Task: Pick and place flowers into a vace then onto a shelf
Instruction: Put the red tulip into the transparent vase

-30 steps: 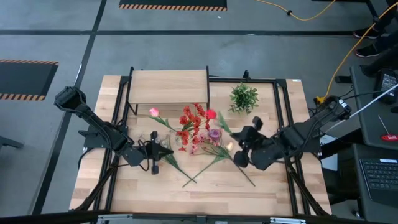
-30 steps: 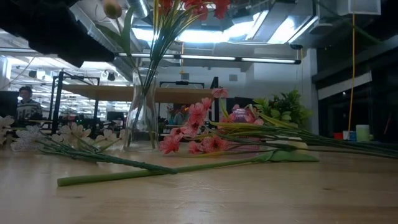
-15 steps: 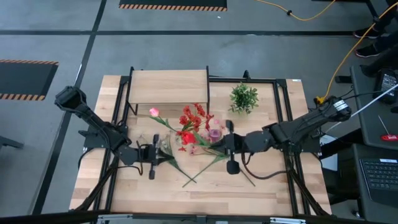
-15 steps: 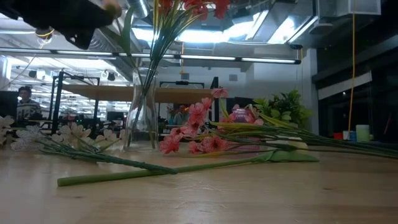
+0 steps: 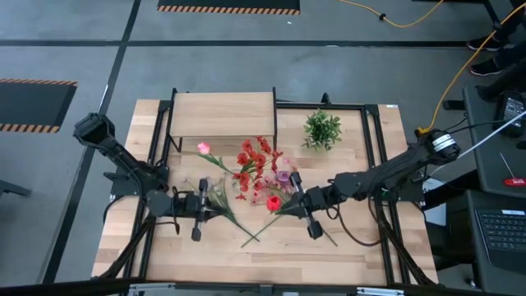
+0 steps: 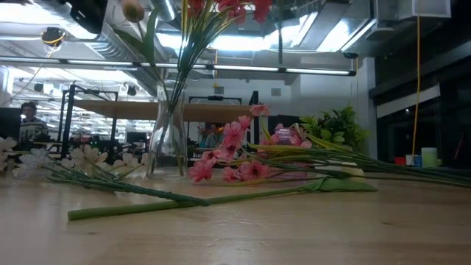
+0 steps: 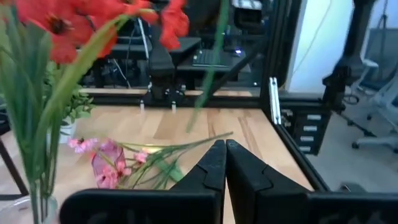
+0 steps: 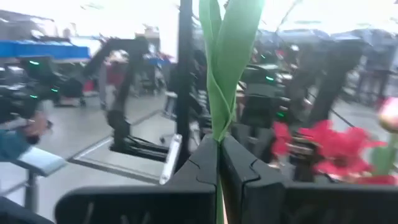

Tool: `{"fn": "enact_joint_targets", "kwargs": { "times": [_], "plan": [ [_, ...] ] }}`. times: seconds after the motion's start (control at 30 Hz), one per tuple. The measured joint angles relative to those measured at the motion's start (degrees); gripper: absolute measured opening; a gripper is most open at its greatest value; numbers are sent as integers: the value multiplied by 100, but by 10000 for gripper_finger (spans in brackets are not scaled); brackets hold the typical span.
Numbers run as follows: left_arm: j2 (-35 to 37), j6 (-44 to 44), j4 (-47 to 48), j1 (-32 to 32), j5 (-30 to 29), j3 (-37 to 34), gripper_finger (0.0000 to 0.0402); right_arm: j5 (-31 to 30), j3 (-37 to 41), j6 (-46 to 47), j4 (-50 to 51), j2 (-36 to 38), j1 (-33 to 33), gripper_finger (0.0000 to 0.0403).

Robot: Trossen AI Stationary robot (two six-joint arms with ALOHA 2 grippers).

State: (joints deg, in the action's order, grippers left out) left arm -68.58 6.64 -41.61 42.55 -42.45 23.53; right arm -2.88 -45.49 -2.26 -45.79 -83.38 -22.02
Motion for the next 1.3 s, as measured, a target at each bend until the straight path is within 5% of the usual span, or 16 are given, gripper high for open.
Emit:
{"fn": "enact_joint_targets", "kwargs": {
  "times": [0.43, 0.67, 1.3],
  "plan": [
    [-126, -306, -632, -595, 940, 47, 119, 316, -394, -43, -598, -1028, 2, 0],
    [-864, -964, -796, -653, 1202, 759, 173, 317, -422, -245, -985, -1239, 4, 0],
    [-2251, -844, -733, -946, 1166, 2128, 185, 301, -431, -105, -1579, -1600, -41, 0]
  ]
}}
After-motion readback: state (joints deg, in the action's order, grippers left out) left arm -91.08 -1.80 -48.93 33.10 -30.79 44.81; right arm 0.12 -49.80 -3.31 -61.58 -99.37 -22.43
